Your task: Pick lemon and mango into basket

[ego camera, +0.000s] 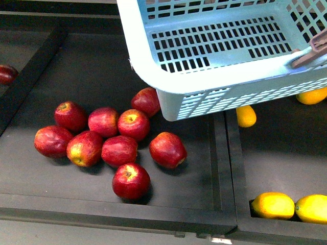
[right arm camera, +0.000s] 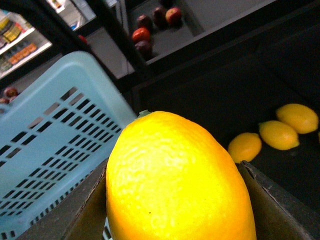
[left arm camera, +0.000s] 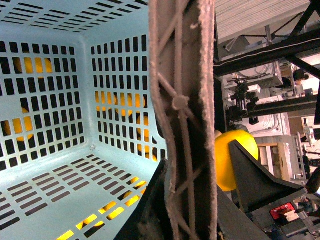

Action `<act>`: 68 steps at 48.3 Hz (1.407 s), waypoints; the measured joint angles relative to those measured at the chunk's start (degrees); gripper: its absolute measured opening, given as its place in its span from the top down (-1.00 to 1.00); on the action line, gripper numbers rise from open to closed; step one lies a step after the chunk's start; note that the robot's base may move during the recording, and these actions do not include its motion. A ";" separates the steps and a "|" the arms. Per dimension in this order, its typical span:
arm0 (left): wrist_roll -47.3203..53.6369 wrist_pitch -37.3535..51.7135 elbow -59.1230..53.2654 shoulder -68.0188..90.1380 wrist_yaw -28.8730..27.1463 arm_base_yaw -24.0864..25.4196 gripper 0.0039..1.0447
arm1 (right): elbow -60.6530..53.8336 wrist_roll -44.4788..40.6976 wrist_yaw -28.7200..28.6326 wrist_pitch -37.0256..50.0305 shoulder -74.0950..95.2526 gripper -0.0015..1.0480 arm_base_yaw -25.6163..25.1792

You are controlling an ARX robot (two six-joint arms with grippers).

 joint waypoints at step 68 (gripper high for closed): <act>-0.09 0.00 -0.24 0.02 -0.13 0.00 0.88 | -33.86 -20.76 -2.71 19.30 -31.32 0.67 0.31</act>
